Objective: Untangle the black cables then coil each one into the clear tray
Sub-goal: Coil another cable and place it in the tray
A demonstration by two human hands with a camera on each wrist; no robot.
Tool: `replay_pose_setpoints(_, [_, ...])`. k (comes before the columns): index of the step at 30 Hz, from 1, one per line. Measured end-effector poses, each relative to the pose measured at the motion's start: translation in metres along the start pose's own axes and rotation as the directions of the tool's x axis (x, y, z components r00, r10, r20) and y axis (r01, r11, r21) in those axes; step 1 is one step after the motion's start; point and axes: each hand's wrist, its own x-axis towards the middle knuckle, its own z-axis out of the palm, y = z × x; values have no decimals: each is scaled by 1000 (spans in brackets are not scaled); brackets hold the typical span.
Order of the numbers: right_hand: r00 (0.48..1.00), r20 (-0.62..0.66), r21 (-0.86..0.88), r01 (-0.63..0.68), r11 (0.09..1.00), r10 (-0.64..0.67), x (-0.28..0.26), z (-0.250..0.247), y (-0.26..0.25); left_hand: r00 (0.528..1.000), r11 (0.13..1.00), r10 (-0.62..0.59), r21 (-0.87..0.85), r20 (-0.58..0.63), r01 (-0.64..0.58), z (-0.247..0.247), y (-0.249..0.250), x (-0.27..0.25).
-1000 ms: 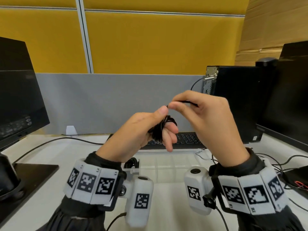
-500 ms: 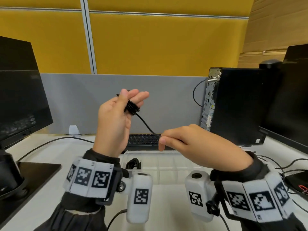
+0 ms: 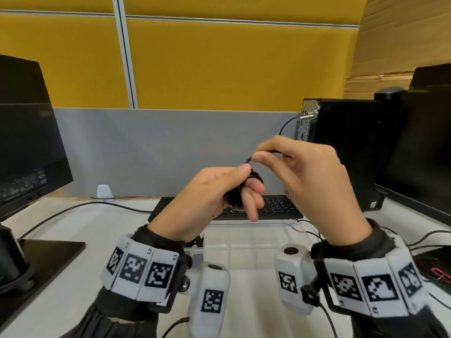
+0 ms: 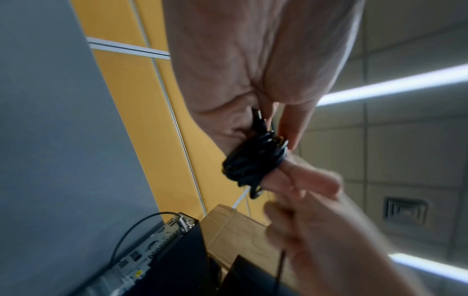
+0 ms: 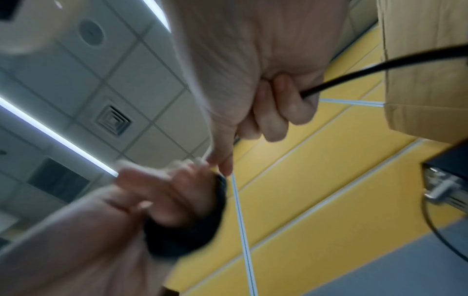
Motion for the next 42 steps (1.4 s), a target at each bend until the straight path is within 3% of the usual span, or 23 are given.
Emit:
replay_pose_setpoints(2, [997, 43, -33, -62, 998, 63, 0, 10, 9, 998, 998, 40, -55, -47, -42, -7, 2, -1])
replay_pose_setpoints(4, [970, 197, -62, -135, 989, 144, -2, 18, 22, 990, 991, 73, -107, -124, -86, -12, 5, -2])
replay_pose_setpoints(7, [900, 371, -27, -238, 971, 231, -3, 22, 43, 964, 964, 69, -230, -256, -130, -17, 11, -1])
replay_pose_setpoints(11, [784, 503, -177, -317, 932, 363, -7, 27, 69, 917, 861, -21, -474, -399, -186, -20, 10, 5])
replay_pose_setpoints(14, [693, 541, -293, -376, 879, 477, -10, 20, 89, 885, 733, -52, -619, -463, -281, -32, 10, 7])
replay_pose_setpoints(17, [703, 481, -317, -417, 852, 523, -12, 3, 106, 835, 551, -38, -709, -548, -440, -56, 16, 2])
replay_pose_setpoints(21, [708, 378, -399, -457, 795, 597, -14, -9, 114, 797, 172, -59, -793, -601, -585, -85, 21, -9])
replay_pose_setpoints(24, [710, 308, -471, -465, 750, 634, -16, -12, 110, 732, 63, -45, -734, -679, -677, -98, 15, -9])
replay_pose_setpoints(28, [769, 101, -503, -508, 699, 631, -18, -23, 108, 690, 202, -99, -694, -717, -691, -95, 11, -7])
replay_pose_setpoints(30, [794, 60, -514, -495, 701, 605, -16, -25, 106, 692, 340, -144, -692, -707, -637, -87, 7, -7])
replay_pose_setpoints(33, [822, 172, -448, -425, 787, 542, -6, -19, 83, 733, 678, -129, -599, -668, -427, -69, 2, 2])
replay_pose_setpoints(36, [878, 313, -264, -285, 921, 361, 1, -3, 40, 846, 876, -72, -439, -529, -200, -44, -5, 8])
replay_pose_setpoints(38, [877, 417, -146, -195, 970, 239, 0, 15, 16, 916, 940, -44, -327, -399, -97, -29, -6, 8])
replay_pose_setpoints(40, [869, 476, 10, -157, 988, 133, -4, 33, 3, 958, 950, -31, -307, -286, -61, -17, -4, 7])
replay_pose_setpoints(42, [917, 392, 174, -147, 974, 69, -6, 46, -2, 966, 935, -18, -346, -257, -75, -10, 1, 6])
